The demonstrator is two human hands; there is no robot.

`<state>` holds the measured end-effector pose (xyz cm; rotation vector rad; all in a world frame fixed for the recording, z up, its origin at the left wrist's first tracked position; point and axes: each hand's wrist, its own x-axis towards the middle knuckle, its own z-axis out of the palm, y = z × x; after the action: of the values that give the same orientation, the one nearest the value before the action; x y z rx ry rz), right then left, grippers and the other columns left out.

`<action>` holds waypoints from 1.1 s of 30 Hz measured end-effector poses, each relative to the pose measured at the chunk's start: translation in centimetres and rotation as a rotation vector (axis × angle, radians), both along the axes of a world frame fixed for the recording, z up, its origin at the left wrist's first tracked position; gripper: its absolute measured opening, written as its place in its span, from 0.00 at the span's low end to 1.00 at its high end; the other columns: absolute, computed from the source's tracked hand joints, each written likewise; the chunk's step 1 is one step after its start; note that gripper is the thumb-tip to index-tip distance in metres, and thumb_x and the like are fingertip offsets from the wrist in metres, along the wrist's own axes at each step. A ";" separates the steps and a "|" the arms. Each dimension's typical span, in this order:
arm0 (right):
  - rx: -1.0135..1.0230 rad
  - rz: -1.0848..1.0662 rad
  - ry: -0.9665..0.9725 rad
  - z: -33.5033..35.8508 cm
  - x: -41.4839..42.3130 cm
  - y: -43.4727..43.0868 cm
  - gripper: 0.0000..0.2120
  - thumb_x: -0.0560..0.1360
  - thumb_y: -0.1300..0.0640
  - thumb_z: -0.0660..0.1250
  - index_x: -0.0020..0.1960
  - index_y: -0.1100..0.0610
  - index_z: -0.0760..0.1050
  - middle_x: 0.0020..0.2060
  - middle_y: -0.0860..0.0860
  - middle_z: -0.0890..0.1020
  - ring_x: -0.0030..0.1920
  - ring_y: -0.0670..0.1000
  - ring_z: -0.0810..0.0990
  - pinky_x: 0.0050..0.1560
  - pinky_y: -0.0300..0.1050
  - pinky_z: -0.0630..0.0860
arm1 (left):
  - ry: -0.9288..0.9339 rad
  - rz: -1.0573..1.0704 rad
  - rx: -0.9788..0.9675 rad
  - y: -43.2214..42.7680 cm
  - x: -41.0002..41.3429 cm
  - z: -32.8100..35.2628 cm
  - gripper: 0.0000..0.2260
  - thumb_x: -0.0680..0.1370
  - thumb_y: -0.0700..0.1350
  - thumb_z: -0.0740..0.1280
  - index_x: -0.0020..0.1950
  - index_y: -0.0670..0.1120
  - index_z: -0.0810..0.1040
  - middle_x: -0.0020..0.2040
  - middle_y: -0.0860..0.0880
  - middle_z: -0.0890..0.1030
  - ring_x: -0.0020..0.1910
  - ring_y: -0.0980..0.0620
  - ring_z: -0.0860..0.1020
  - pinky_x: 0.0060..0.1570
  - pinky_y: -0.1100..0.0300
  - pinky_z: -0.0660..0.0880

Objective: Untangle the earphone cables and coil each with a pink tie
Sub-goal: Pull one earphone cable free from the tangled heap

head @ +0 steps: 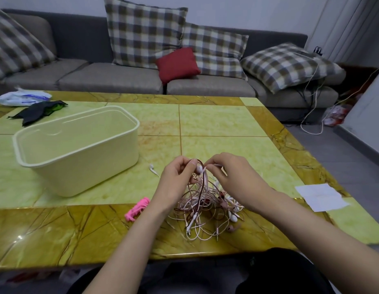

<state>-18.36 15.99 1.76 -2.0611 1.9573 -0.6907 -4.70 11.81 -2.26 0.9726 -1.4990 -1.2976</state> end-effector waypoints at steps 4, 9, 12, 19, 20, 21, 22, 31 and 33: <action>0.003 0.022 -0.017 0.4 0.4 0.4 0.14 0.76 0.43 0.64 0.51 0.51 0.80 0.39 0.50 0.79 0.41 0.48 0.77 0.45 0.49 0.74 | -0.016 0.006 0.001 0.0 -0.1 -0.2 0.09 0.80 0.43 0.61 0.43 0.41 0.74 0.27 0.57 0.76 0.28 0.63 0.73 0.33 0.72 0.69; 0.007 -0.013 -0.002 0.4 0.2 0.3 0.11 0.77 0.47 0.64 0.50 0.52 0.81 0.35 0.51 0.80 0.38 0.49 0.77 0.40 0.44 0.72 | 0.078 0.050 0.106 -0.6 0.1 -0.4 0.09 0.80 0.43 0.62 0.46 0.39 0.76 0.25 0.54 0.72 0.26 0.60 0.70 0.30 0.70 0.69; -0.005 -0.019 -0.004 0.2 0.2 0.3 0.12 0.78 0.48 0.62 0.51 0.52 0.81 0.38 0.49 0.80 0.41 0.48 0.77 0.41 0.44 0.72 | -0.033 0.109 0.088 -1.2 0.3 -1.0 0.07 0.79 0.44 0.63 0.45 0.42 0.77 0.25 0.54 0.72 0.24 0.60 0.69 0.28 0.68 0.67; -0.006 -0.034 -0.120 -0.4 -0.3 -0.2 0.11 0.79 0.51 0.60 0.49 0.53 0.80 0.39 0.47 0.81 0.44 0.47 0.78 0.45 0.45 0.74 | -0.442 0.235 -0.220 -1.2 0.5 -1.8 0.09 0.76 0.40 0.67 0.51 0.52 0.73 0.50 0.51 0.70 0.50 0.54 0.71 0.53 0.65 0.67; 0.004 -0.033 -0.139 -0.4 -0.3 -0.3 0.11 0.79 0.51 0.60 0.49 0.53 0.80 0.40 0.46 0.81 0.44 0.47 0.78 0.45 0.42 0.73 | -0.435 0.258 -0.286 -1.0 0.5 -1.5 0.09 0.75 0.38 0.66 0.50 0.52 0.74 0.51 0.52 0.70 0.52 0.54 0.69 0.54 0.64 0.65; 0.010 -0.028 -0.155 -0.5 -0.4 -0.4 0.11 0.80 0.52 0.60 0.49 0.53 0.80 0.40 0.46 0.81 0.44 0.45 0.78 0.44 0.39 0.72 | -0.416 0.257 -0.330 -0.8 0.5 -1.2 0.09 0.75 0.38 0.65 0.49 0.52 0.74 0.50 0.53 0.72 0.52 0.55 0.70 0.53 0.65 0.65; 0.014 -0.021 -0.164 -0.5 -0.4 -0.5 0.11 0.80 0.52 0.59 0.48 0.53 0.79 0.40 0.45 0.81 0.43 0.45 0.78 0.42 0.35 0.70 | -0.388 0.224 -0.336 -0.7 0.5 -1.0 0.08 0.76 0.38 0.65 0.49 0.52 0.75 0.50 0.54 0.74 0.51 0.56 0.71 0.51 0.66 0.66; -0.137 -0.015 -0.291 1.0 -0.6 -1.0 0.12 0.81 0.57 0.57 0.45 0.54 0.78 0.32 0.46 0.77 0.30 0.36 0.72 0.32 0.30 0.66 | -0.340 -0.105 -0.169 -0.3 -0.4 -1.7 0.07 0.78 0.44 0.65 0.40 0.51 0.77 0.35 0.53 0.80 0.29 0.63 0.73 0.31 0.68 0.67; -0.218 -0.061 -0.286 1.7 -1.1 -1.1 0.12 0.81 0.57 0.57 0.44 0.54 0.77 0.30 0.46 0.74 0.29 0.38 0.71 0.31 0.32 0.65 | -0.400 -0.085 -0.164 -0.6 -0.3 -1.9 0.08 0.78 0.46 0.65 0.39 0.49 0.77 0.33 0.54 0.78 0.25 0.62 0.70 0.29 0.68 0.65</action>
<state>-19.49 14.87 3.44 -1.8933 1.8573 -1.1876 -4.96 11.26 -4.14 1.1148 -1.9374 -1.0567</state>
